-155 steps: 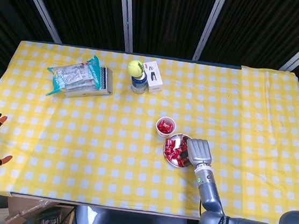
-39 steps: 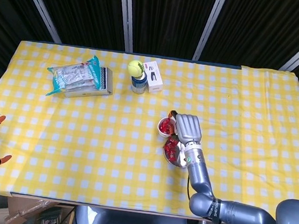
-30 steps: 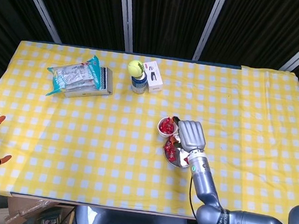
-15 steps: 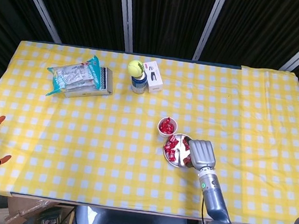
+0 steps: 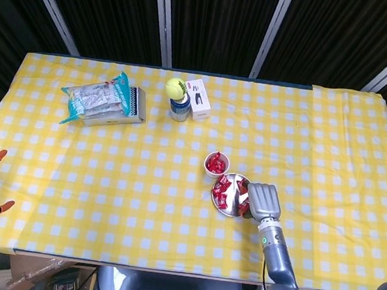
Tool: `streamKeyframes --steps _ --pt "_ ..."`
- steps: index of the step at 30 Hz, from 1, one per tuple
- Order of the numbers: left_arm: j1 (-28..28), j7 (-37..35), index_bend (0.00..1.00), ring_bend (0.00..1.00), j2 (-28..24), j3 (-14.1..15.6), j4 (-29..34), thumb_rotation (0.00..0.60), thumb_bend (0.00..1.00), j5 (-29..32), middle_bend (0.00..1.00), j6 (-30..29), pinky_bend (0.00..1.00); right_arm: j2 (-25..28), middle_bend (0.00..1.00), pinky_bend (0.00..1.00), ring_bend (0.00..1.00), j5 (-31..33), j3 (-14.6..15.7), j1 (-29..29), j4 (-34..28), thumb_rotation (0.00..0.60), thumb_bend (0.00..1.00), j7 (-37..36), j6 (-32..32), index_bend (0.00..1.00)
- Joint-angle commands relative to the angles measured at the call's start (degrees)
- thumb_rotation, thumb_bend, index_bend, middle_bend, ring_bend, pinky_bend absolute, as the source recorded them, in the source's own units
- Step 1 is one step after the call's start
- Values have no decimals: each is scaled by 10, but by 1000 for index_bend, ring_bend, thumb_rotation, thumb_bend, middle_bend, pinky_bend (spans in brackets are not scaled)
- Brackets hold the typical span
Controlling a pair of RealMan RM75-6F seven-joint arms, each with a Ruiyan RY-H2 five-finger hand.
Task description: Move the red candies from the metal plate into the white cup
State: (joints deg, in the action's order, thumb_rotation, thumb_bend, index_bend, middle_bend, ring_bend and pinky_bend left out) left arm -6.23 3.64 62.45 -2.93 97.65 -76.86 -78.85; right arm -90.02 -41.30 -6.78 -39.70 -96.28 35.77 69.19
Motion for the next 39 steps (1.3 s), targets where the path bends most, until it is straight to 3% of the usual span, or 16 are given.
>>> streamKeyframes --steps 1,32,35,39 --pt "0 0 0 0 0 0 0 600 48 -1 0 0 0 -3 877 1000 908 0 -2 1 4 600 266 -2 -3 445" --pt "0 -1 0 0 -2 0 0 600 49 1 0 4 0 -27 877 1000 908 39 -20 6 67 600 266 -9 -50 516" --pt "-1 -1 0 0 -2 0 0 600 49 1 0 4 0 -26 877 1000 908 38 -21 7 66 600 331 -11 -53 559" --pt "0 -2 0 0 -2 1 1 600 49 0 0 4 0 -25 877 1000 908 36 -21 8 64 600 505 -13 -57 581"
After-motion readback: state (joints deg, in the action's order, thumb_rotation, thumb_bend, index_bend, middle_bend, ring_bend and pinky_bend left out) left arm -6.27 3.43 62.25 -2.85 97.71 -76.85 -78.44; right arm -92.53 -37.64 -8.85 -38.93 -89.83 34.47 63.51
